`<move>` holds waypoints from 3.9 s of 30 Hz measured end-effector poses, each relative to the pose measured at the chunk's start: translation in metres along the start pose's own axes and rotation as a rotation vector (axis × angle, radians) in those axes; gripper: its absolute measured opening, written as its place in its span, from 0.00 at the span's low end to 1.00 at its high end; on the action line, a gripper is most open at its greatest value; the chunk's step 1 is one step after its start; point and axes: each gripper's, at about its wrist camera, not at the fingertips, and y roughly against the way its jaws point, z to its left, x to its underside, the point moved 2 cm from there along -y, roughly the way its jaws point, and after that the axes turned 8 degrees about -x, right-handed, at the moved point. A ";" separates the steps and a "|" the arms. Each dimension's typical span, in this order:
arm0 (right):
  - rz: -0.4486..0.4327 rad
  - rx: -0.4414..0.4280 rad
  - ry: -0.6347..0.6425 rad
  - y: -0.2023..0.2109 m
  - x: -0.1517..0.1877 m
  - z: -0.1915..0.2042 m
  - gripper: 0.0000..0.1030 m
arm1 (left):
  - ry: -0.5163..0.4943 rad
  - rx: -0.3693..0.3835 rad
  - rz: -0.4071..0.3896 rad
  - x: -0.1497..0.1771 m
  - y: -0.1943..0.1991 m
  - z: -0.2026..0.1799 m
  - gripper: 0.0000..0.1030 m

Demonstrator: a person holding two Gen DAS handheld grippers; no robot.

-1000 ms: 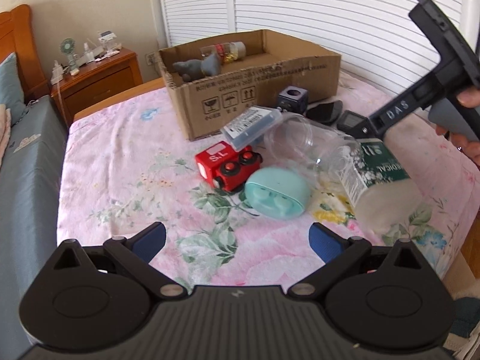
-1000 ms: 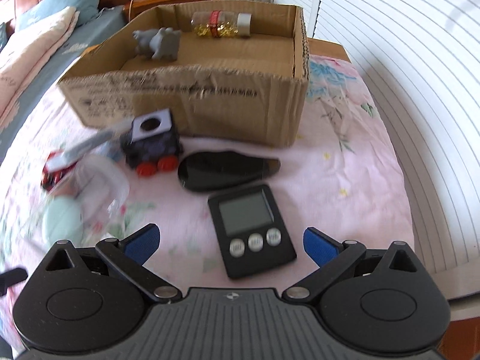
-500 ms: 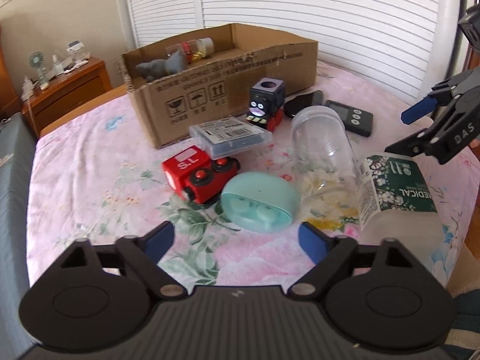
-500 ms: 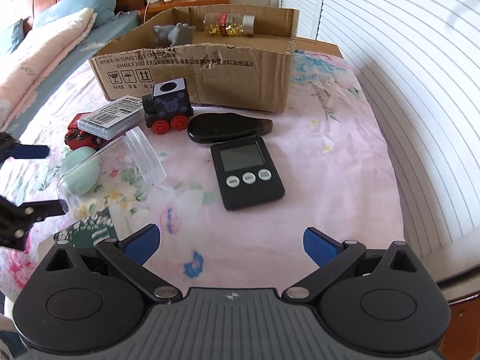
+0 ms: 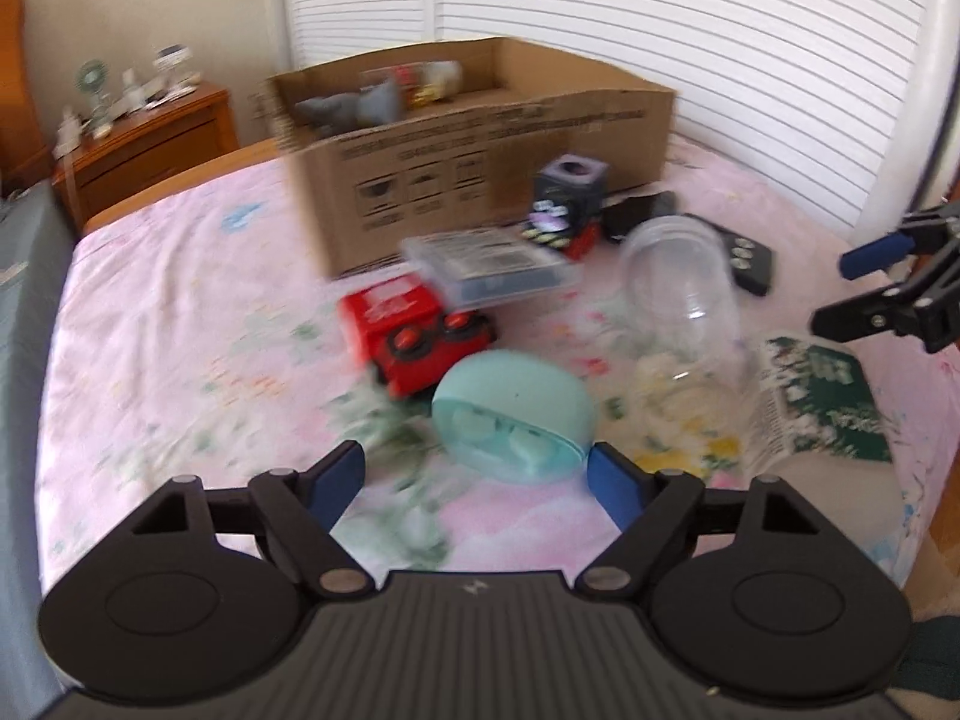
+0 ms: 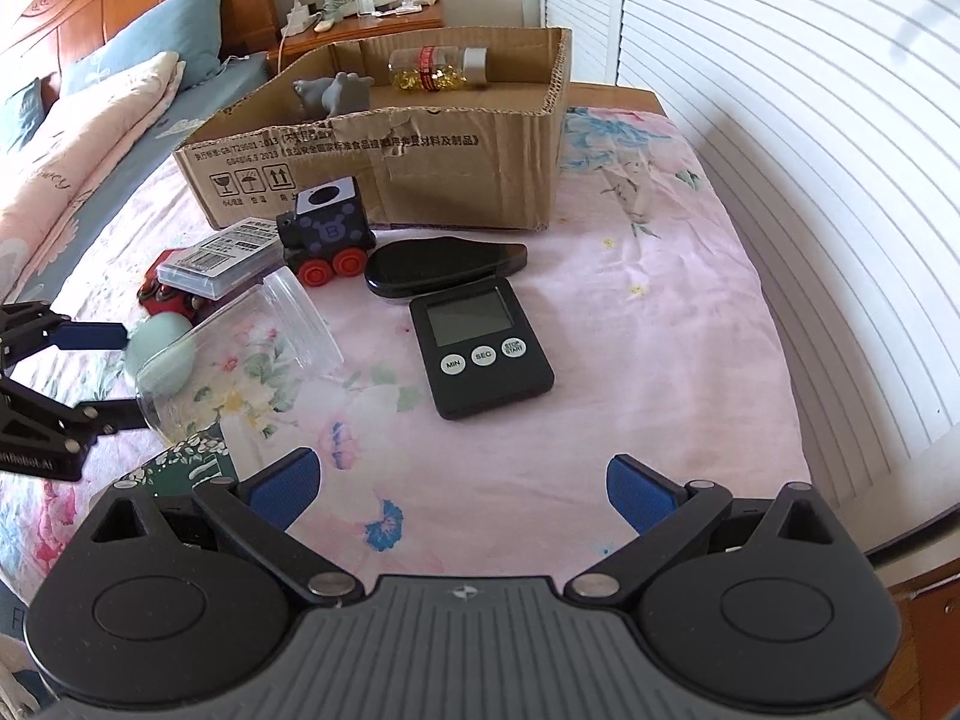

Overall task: Organize rigid objects
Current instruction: 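Withdraw both tools from the box back toward the remaining objects, then grasp the teal round case with the left tool while the right tool grasps the white MEDICAL bottle, then carry the teal case into the box and open the left tool while the right tool lifts the MEDICAL bottle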

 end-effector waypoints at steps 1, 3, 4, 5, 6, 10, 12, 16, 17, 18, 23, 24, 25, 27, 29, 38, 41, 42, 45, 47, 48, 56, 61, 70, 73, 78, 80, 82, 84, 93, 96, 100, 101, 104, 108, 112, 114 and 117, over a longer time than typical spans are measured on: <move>0.001 -0.002 0.004 0.000 0.000 0.000 1.00 | 0.010 -0.013 0.006 0.002 0.001 0.005 0.80; 0.005 -0.007 0.013 -0.001 -0.001 0.002 1.00 | 0.026 -0.056 0.016 0.005 0.004 0.016 0.80; 0.006 -0.011 0.019 -0.001 0.000 0.003 1.00 | 0.031 -0.084 0.019 0.006 0.006 0.020 0.80; 0.004 -0.010 0.027 -0.001 0.000 0.005 1.00 | 0.034 -0.104 0.022 0.008 0.008 0.023 0.79; 0.003 -0.009 0.037 -0.001 0.000 0.006 1.00 | 0.038 -0.116 0.026 0.008 0.009 0.025 0.78; -0.017 -0.031 0.064 0.008 -0.001 0.010 1.00 | 0.064 -0.091 0.010 0.007 0.019 0.023 0.79; -0.033 -0.051 0.070 0.014 -0.003 0.012 1.00 | 0.086 -0.079 -0.008 0.002 0.020 0.021 0.79; -0.041 -0.082 0.108 0.018 -0.005 0.023 1.00 | 0.131 -0.085 -0.011 -0.009 0.006 0.017 0.79; -0.038 -0.090 0.118 0.018 -0.005 0.027 1.00 | 0.143 -0.090 -0.005 -0.011 0.002 0.015 0.79; -0.033 -0.103 0.130 0.018 -0.005 0.030 1.00 | 0.152 -0.093 0.003 -0.011 -0.003 0.015 0.79; -0.001 -0.195 0.194 0.018 -0.003 0.053 1.00 | 0.159 -0.139 0.032 -0.003 -0.007 0.016 0.80; 0.010 -0.215 0.206 0.017 -0.003 0.057 1.00 | 0.164 -0.139 0.036 -0.001 -0.005 0.019 0.80; 0.024 -0.232 0.219 0.015 -0.002 0.062 1.00 | 0.165 -0.146 0.038 0.001 -0.003 0.021 0.80; 0.055 -0.252 0.249 0.010 0.001 0.072 1.00 | 0.176 -0.155 0.044 0.004 0.000 0.025 0.80; 0.080 -0.272 0.284 0.005 0.005 0.082 1.00 | 0.180 -0.163 0.049 0.007 0.002 0.027 0.80; 0.186 -0.188 0.396 -0.021 0.017 0.112 1.00 | 0.140 -0.162 0.016 0.005 0.001 0.024 0.76; 0.195 -0.178 0.395 -0.022 0.018 0.111 1.00 | 0.099 -0.142 -0.004 0.002 -0.001 0.021 0.71; 0.197 -0.176 0.392 -0.022 0.018 0.111 1.00 | 0.089 -0.131 -0.007 0.000 -0.001 0.020 0.69; 0.193 -0.159 0.386 -0.020 0.016 0.109 1.00 | 0.081 -0.103 -0.010 -0.003 -0.004 0.019 0.65; 0.191 -0.154 0.378 -0.020 0.014 0.109 1.00 | 0.089 -0.089 -0.009 -0.005 -0.005 0.018 0.64; 0.190 -0.150 0.374 -0.020 0.013 0.109 0.98 | 0.090 -0.084 -0.010 -0.005 -0.006 0.018 0.63; 0.203 -0.125 0.380 -0.022 0.011 0.111 0.87 | 0.098 -0.074 -0.016 -0.007 -0.007 0.017 0.55; 0.203 -0.120 0.386 -0.020 0.010 0.111 0.85 | 0.087 -0.068 -0.010 -0.008 -0.007 0.018 0.51; 0.191 -0.119 0.372 -0.009 0.006 0.102 0.84 | 0.052 -0.047 0.012 -0.008 0.004 0.018 0.51; 0.184 -0.116 0.370 -0.004 0.005 0.099 0.84 | 0.049 -0.031 0.015 -0.010 0.011 0.018 0.51; 0.170 -0.113 0.361 0.005 0.000 0.093 0.84 | 0.019 -0.007 0.008 -0.016 0.027 0.016 0.51; 0.165 -0.116 0.359 0.008 -0.003 0.092 0.84 | 0.010 0.001 0.001 -0.021 0.033 0.015 0.51; 0.157 -0.121 0.357 0.012 -0.007 0.090 0.84 | 0.001 0.015 -0.006 -0.027 0.039 0.013 0.51; 0.145 -0.125 0.356 0.016 -0.011 0.089 0.84 | -0.001 0.029 -0.015 -0.033 0.043 0.012 0.51; 0.068 -0.099 0.369 0.031 -0.040 0.077 0.84 | -0.027 0.059 -0.088 -0.078 0.050 0.006 0.51; 0.045 -0.094 0.372 0.034 -0.053 0.071 0.84 | -0.033 0.053 -0.114 -0.098 0.046 0.006 0.51; 0.015 -0.084 0.371 0.034 -0.072 0.064 0.84 | -0.041 0.028 -0.136 -0.125 0.034 0.010 0.51; 0.009 -0.080 0.372 0.033 -0.077 0.062 0.84 | -0.042 0.024 -0.140 -0.131 0.030 0.011 0.51; -0.009 -0.067 0.369 0.033 -0.090 0.056 0.84 | -0.036 0.005 -0.144 -0.150 0.014 0.016 0.51; -0.026 -0.053 0.363 0.030 -0.105 0.048 0.84 | -0.035 -0.023 -0.135 -0.165 -0.009 0.021 0.51; -0.037 -0.043 0.358 0.028 -0.116 0.042 0.84 | -0.023 -0.044 -0.117 -0.173 -0.029 0.025 0.51; -0.040 -0.039 0.358 0.027 -0.120 0.040 0.84 | -0.023 -0.050 -0.109 -0.174 -0.036 0.026 0.51; -0.041 -0.035 0.357 0.025 -0.124 0.038 0.84 | -0.020 -0.045 -0.090 -0.171 -0.044 0.027 0.51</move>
